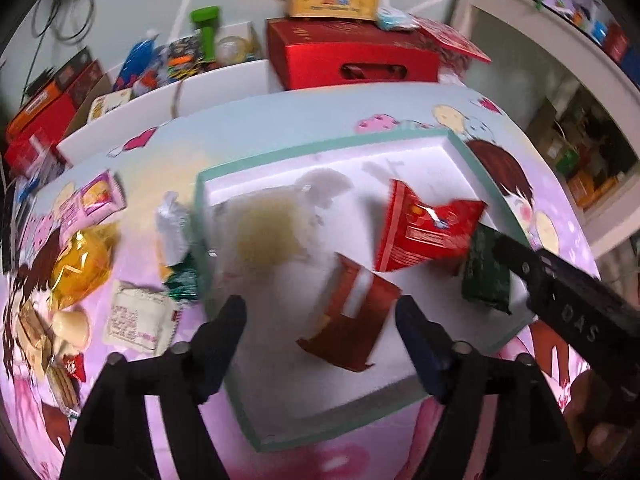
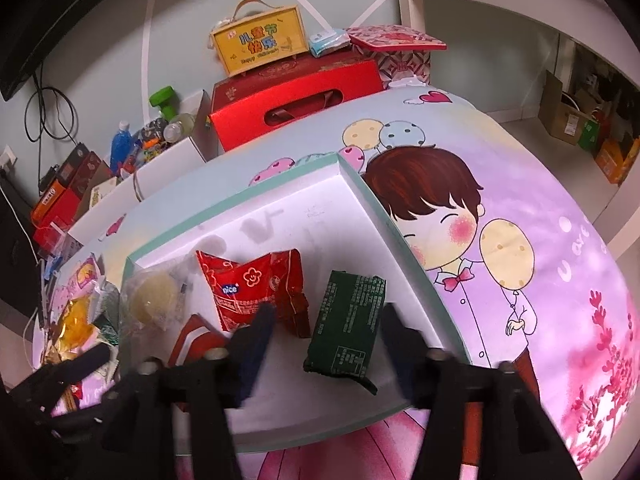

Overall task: Organize snacks
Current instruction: 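Release the green box in the tray with the right tool while the left tool drops the bar, then move both tools back from the tray to the snack pile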

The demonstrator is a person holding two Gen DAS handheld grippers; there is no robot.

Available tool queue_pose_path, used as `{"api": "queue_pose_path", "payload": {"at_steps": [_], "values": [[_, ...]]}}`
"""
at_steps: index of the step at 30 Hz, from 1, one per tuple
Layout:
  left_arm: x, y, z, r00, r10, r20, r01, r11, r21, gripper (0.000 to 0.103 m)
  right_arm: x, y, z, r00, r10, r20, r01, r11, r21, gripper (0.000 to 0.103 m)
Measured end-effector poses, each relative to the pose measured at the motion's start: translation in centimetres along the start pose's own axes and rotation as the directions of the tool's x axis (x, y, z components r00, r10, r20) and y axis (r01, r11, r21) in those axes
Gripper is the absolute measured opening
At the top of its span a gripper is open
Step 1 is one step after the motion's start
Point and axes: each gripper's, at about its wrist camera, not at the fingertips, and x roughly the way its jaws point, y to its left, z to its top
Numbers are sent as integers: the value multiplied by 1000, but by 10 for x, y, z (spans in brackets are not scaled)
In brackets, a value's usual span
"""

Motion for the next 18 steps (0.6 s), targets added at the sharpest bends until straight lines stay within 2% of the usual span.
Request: {"api": "queue_pose_path", "payload": {"at_steps": [2,5,6,7,12,18], "values": [[0,9,1,1000,16,1,-16,1000,-22,80,2,2,0,1000,-13,-6,13,1000,-11,67],[-1,23,0,999,42,4,-42,998,-41,87,4,6,-1,1000,-19,-11,19,999,-25,80],[-2,29,0,999,48,8,-48,998,-52,94,5,6,-1,1000,-22,-11,21,999,-29,85],[-2,33,0,999,51,10,-50,997,-60,94,5,7,-1,1000,-25,-10,25,999,-34,86],[-11,67,-2,995,99,21,-95,986,-133,94,6,8,-1,1000,-27,-8,26,999,-35,87],[-25,114,-8,980,193,57,-171,949,-264,94,6,12,-1,999,-41,-3,41,999,-35,87]]}}
